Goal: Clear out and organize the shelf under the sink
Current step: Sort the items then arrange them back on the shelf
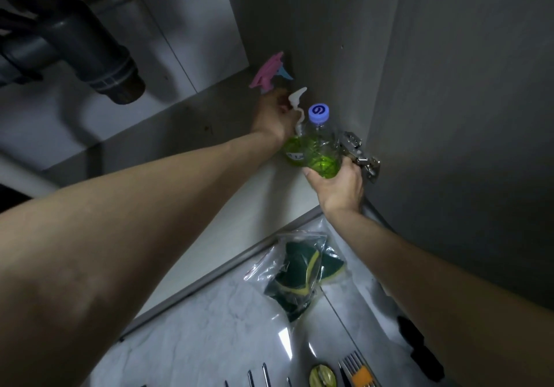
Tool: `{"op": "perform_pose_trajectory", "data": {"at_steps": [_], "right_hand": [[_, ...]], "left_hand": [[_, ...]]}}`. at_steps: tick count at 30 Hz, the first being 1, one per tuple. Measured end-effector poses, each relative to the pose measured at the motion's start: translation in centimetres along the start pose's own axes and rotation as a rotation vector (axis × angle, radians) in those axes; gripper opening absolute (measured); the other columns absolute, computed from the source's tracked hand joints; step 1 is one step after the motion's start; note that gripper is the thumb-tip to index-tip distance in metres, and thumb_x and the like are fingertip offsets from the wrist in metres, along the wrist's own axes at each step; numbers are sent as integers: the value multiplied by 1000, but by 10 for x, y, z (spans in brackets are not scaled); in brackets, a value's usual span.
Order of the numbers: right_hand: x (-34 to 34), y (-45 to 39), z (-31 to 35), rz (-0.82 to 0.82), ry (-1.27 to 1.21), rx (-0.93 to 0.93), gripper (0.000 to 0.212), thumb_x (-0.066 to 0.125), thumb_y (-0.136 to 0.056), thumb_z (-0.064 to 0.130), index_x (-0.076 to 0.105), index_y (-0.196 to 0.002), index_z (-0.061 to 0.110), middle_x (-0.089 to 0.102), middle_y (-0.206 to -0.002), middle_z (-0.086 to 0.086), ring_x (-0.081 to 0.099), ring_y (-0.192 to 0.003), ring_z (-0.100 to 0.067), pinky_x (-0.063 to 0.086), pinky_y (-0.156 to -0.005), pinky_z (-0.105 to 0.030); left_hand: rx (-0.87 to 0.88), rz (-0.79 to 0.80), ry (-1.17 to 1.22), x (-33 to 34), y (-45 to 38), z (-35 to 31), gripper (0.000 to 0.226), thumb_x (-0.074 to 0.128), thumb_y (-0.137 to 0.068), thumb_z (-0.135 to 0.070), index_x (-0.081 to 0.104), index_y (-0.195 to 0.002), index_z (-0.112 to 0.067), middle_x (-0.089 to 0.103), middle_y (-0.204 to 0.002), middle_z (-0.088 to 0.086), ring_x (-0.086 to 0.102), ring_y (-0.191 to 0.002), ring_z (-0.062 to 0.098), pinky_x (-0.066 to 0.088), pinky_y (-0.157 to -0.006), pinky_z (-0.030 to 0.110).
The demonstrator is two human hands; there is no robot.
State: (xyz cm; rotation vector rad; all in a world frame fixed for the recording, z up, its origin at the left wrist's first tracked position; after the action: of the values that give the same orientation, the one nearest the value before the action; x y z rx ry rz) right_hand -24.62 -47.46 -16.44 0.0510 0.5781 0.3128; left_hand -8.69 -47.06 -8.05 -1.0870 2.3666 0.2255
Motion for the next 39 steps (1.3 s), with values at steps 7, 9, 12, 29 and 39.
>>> {"op": "perform_pose_trajectory", "data": {"at_steps": [7, 9, 12, 29, 39], "right_hand": [[-7, 32, -29, 17, -6, -35, 55, 80, -81, 33, 61, -128, 14, 59, -125, -4, 60, -113, -26, 50, -97, -43], [-8, 51, -48, 92, 8, 14, 29, 71, -86, 25, 68, -115, 19, 68, -110, -1, 63, -101, -23, 52, -88, -35], [-12, 88, -83, 302, 173, 61, 13, 58, -89, 19, 70, -92, 24, 72, -92, -1, 65, -84, -24, 43, -71, -24], [-16, 239, -133, 465, 396, -10, 21, 53, -94, 22, 65, -107, 10, 67, -104, -11, 62, -96, -30, 47, -81, -34], [-22, 132, -115, 372, 476, -99, 45, 50, -94, -1, 60, -136, 13, 60, -127, -14, 60, -115, -33, 50, -98, -40]], "left_hand": [[-153, -29, -255, -55, 91, 48, 12, 60, -89, -19, 72, -89, -16, 75, -95, 9, 70, -96, 26, 55, -84, 33], [-245, -8, -311, -68, 129, 71, 19, 56, -91, -25, 69, -80, -17, 75, -93, 11, 69, -95, 27, 53, -82, 32], [-382, 76, -365, -85, 195, 108, 28, 51, -92, -31, 74, -91, -15, 75, -96, 8, 68, -97, 28, 54, -86, 35], [-750, 220, -337, -138, 466, 226, 17, 55, -92, -27, 64, -77, -24, 69, -87, 1, 66, -93, 26, 53, -77, 33], [-369, 238, -374, -56, 327, 165, 41, 61, -91, -40, 55, -128, -23, 55, -130, 1, 56, -115, 22, 50, -95, 39]]}}
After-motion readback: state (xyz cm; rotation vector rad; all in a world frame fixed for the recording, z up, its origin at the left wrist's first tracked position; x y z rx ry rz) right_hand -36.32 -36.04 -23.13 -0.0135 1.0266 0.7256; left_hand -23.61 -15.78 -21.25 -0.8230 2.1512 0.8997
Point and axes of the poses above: each hand's wrist, its own y-axis away from the middle knuckle, its own x-axis out of the palm, z = x × y, the point moved 2 cm from there along -y, towards the middle knuckle
